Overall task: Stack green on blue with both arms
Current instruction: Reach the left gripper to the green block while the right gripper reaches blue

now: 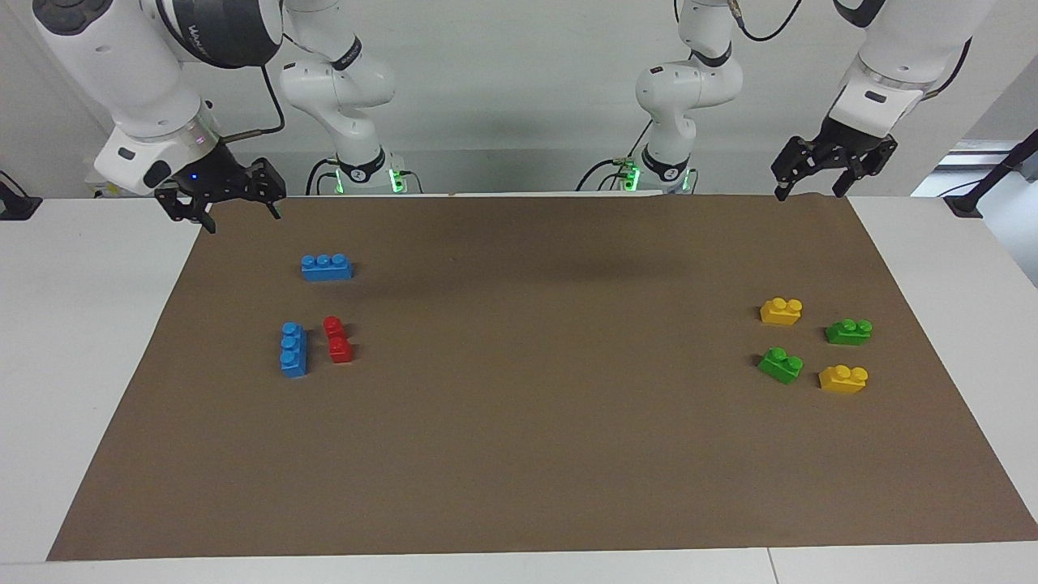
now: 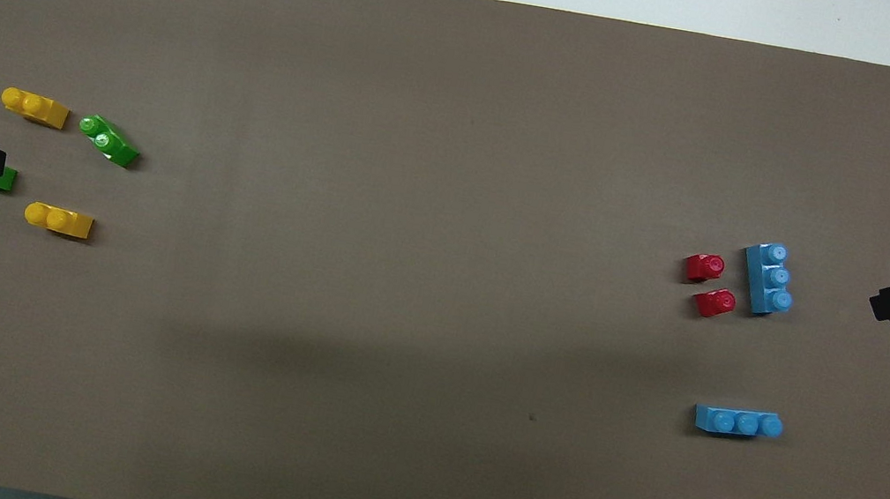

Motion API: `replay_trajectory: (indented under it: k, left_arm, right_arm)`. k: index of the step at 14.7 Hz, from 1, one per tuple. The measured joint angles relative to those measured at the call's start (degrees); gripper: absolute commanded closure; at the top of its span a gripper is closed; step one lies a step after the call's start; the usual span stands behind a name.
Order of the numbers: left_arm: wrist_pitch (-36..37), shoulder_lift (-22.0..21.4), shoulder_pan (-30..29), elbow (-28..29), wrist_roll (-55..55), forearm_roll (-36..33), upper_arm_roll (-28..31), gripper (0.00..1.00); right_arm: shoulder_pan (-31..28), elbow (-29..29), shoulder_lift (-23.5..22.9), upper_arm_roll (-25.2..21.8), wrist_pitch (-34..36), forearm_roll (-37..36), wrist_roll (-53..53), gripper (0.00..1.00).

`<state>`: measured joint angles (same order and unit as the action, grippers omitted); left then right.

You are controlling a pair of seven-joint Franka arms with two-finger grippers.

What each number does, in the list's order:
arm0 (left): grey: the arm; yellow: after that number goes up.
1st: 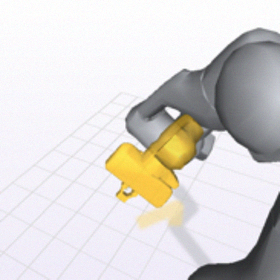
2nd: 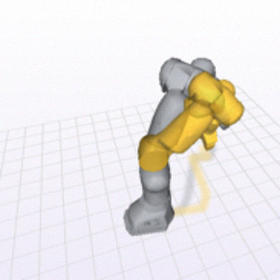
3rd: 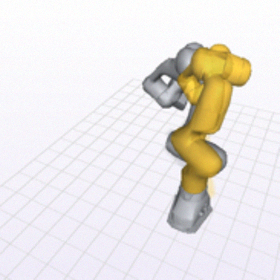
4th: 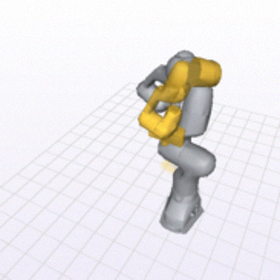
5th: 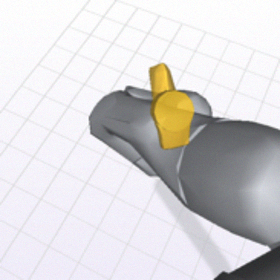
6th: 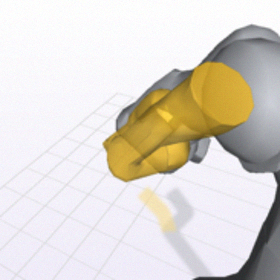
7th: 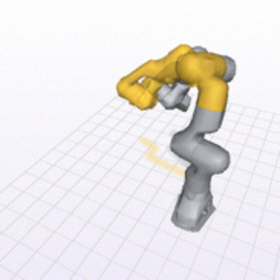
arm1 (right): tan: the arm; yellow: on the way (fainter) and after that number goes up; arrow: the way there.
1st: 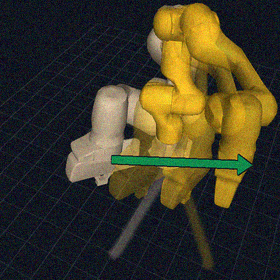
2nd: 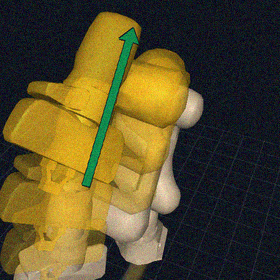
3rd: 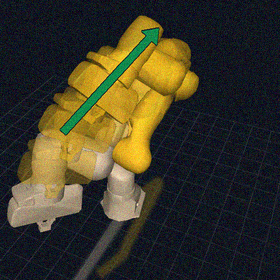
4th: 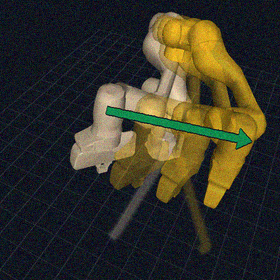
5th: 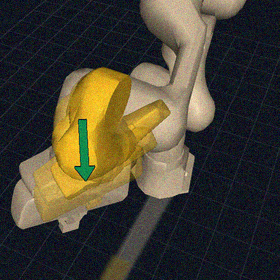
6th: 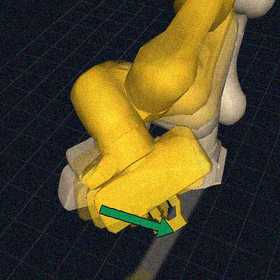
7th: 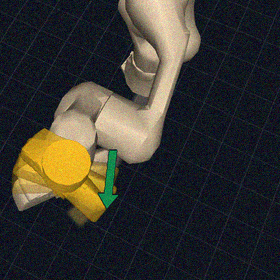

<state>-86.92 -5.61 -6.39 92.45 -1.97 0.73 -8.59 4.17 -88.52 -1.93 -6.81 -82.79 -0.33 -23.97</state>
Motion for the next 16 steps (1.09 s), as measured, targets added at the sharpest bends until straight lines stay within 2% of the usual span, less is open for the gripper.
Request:
replay_trajectory:
  k: [3, 5, 10, 14, 16]
  left_arm:
    - [0.00, -0.28, 0.00, 0.00, -0.02, 0.00, 0.17, 0.00]
    - [0.07, -0.31, 0.00, 0.01, -0.11, 0.00, 0.17, 0.00]
    - [0.16, -0.44, -0.18, 0.47, -1.90, 0.00, 0.64, 0.00]
    - [-0.12, -0.85, -1.75, 1.64, -6.74, 0.00, 0.98, 0.00]
    - [-3.19, -2.06, -2.32, 4.86, -11.67, 0.00, 1.02, 0.00]
  right_arm:
    - [-1.24, -0.61, 0.07, -0.87, -0.18, 5.09, -9.41, 0.00]
    - [-2.53, -3.42, 1.06, -1.54, -1.92, 9.57, -17.39, 0.00]
    - [-5.59, -16.24, 6.61, -3.27, -7.07, 14.78, -37.57, 0.00]
    - [-12.82, -24.49, 8.72, -3.48, -8.10, 25.13, -55.25, 0.00]
    - [-16.35, -29.63, 8.34, -3.55, -9.54, 31.06, -65.63, 0.00]
